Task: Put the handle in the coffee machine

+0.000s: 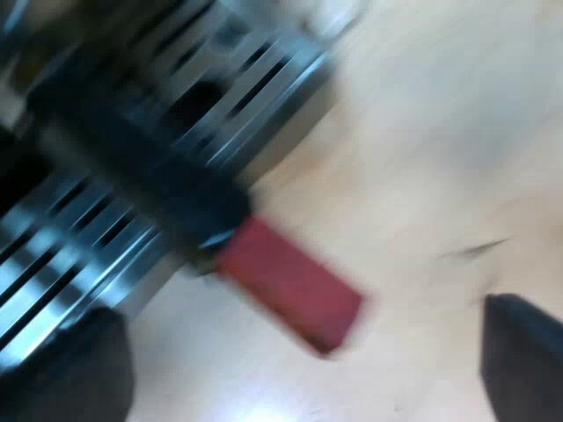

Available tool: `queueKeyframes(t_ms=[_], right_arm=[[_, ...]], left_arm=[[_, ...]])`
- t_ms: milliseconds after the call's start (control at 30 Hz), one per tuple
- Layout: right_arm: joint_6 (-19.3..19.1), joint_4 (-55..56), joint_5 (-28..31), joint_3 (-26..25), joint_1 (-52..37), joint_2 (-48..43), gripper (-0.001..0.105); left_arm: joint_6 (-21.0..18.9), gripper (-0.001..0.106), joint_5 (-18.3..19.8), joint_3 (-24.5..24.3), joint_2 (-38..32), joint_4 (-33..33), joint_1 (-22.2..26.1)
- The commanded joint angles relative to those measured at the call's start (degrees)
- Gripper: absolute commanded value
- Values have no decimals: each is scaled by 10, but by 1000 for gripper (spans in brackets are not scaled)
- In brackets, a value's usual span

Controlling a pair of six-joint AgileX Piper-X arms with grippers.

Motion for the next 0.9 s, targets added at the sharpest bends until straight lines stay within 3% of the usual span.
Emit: queueKeyframes(t_ms=[33,67,167,267,300,367,533,667,767,833,900], right_arm=[[-40,2,-61,-1,1,-1,75],[-63,2,-79,-4,-3,-1,75],[-70,15,-101,-18,-6,-1,75],[-70,36,-114,-36,-16,-1,75],[-71,54,-131,-51,-31,-1,75],[-80,67,-168,-63,-54,-1,75],[-87,99,-263,-101,-136,0,75],[-98,132,-292,-128,-208,0,75],[-100,165,-306,-150,-264,0,75],[-108,190,-306,-167,-311,0,75],[-112,204,-317,-178,-351,0,75]], left_arm=[[-2,85,27,-5,-39,38,33],[-2,85,25,-5,-58,47,49],[-6,85,-6,-5,-96,50,74],[-7,85,-69,-12,-143,50,91],[-7,85,-115,-21,-163,44,97],[-7,85,-152,-32,-190,24,99],[-2,85,-154,-54,-222,-79,99],[-14,85,-162,-61,-223,-150,99],[-33,85,-203,-79,-223,-124,99],[-33,85,-255,-97,-224,-84,111],[-33,85,-262,-109,-226,-66,127]])
